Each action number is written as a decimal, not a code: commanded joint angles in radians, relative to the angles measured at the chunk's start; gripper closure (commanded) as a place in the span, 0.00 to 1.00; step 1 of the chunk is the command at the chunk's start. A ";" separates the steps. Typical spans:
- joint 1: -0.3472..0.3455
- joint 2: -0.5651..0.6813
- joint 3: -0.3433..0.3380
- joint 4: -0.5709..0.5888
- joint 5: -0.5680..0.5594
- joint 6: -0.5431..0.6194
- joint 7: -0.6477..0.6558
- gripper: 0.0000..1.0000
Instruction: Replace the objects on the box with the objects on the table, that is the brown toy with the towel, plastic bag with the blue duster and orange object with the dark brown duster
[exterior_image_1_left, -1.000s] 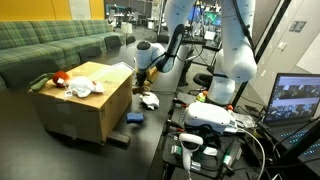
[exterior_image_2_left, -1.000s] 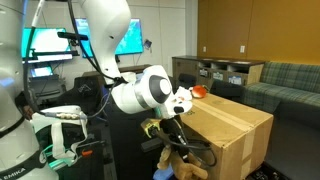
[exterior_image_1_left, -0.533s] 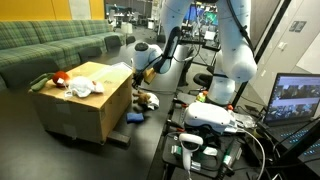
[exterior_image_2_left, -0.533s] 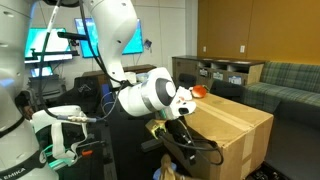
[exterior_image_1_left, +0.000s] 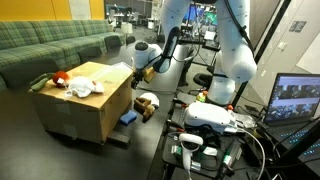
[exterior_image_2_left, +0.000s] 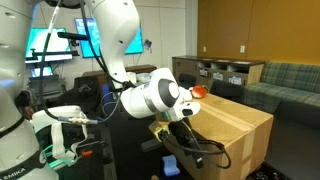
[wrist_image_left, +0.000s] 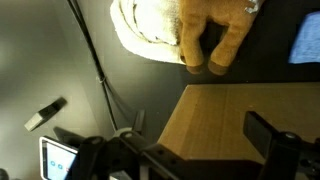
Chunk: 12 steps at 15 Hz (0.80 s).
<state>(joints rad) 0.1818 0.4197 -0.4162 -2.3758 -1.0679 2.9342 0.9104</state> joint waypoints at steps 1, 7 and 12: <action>-0.034 -0.013 -0.047 0.005 -0.016 0.029 0.006 0.00; -0.137 -0.022 -0.084 -0.012 0.017 0.033 -0.046 0.00; -0.244 -0.002 -0.031 -0.041 0.048 0.088 -0.121 0.00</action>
<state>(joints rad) -0.0061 0.4161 -0.4828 -2.3910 -1.0631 2.9681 0.8574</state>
